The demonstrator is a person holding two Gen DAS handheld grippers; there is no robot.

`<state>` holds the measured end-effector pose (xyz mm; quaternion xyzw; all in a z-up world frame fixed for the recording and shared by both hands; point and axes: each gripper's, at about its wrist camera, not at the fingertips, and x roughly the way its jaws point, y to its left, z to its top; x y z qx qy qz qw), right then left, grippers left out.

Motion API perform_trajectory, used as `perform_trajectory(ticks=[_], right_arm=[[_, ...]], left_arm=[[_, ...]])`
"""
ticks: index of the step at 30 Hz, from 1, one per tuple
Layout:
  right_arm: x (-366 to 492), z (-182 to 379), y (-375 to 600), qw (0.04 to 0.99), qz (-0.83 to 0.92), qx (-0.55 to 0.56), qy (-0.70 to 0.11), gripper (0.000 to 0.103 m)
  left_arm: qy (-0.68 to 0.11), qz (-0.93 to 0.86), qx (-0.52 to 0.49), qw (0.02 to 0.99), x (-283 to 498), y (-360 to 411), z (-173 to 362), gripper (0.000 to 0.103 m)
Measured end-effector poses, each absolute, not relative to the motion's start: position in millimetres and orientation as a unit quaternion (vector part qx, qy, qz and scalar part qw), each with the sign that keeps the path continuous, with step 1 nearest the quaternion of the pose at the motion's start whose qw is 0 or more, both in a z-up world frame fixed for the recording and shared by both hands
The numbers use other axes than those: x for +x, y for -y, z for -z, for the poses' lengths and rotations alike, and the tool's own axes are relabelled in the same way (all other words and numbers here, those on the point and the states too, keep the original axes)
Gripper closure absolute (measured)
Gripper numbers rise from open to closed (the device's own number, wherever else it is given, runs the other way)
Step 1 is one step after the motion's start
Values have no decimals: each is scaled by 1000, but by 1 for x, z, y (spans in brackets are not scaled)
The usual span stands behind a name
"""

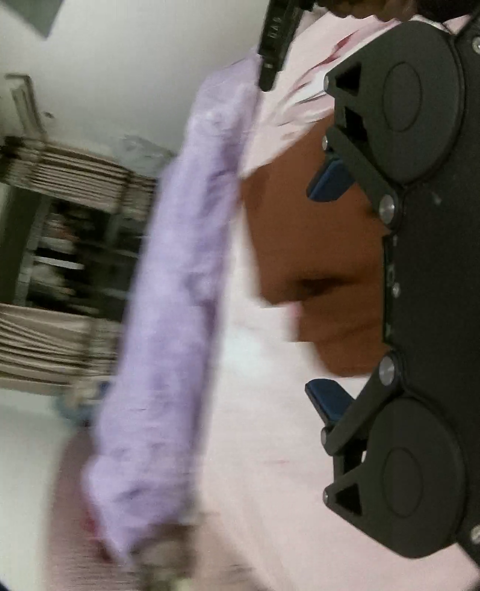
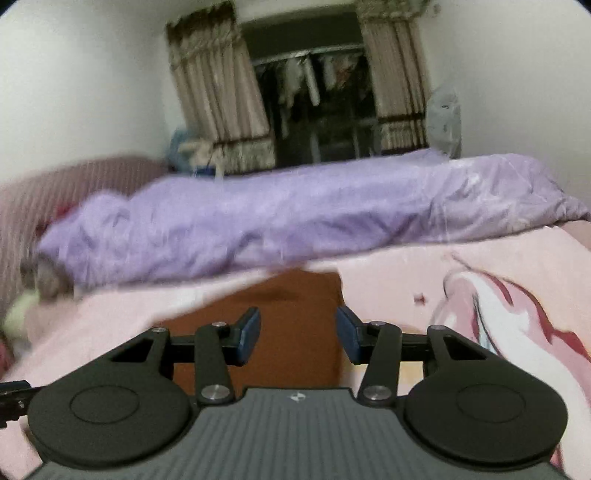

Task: Fold large clothes
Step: 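Grasp the jacket bundle with the left tool and fold it over, then open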

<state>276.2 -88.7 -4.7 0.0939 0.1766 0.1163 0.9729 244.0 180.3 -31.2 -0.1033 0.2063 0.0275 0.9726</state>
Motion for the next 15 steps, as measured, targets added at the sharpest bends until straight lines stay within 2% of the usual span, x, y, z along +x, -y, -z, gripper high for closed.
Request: perform_trajectory(ticks=[3,6,10,12,15], right_arm=[[308,4,70,973,-110,101,-177,46],[342,28,45,974,-77,85,-194,46],[378,102,35,942,-87,85,-313,45],[381,121,43,940,-85,104,-312,46],[387,119,41,939,-81,93,-322,45]], left_arm=[[-183,-16,-123,975,277,-173,12,0],[-165,9,-158,974,323,-162,21,0],[-262,-42,-76,961,385,-138,83,0],[-321,-50,-59,944,404,-128,125,0],[-310,-46,-99,944,411,-135,133,0]])
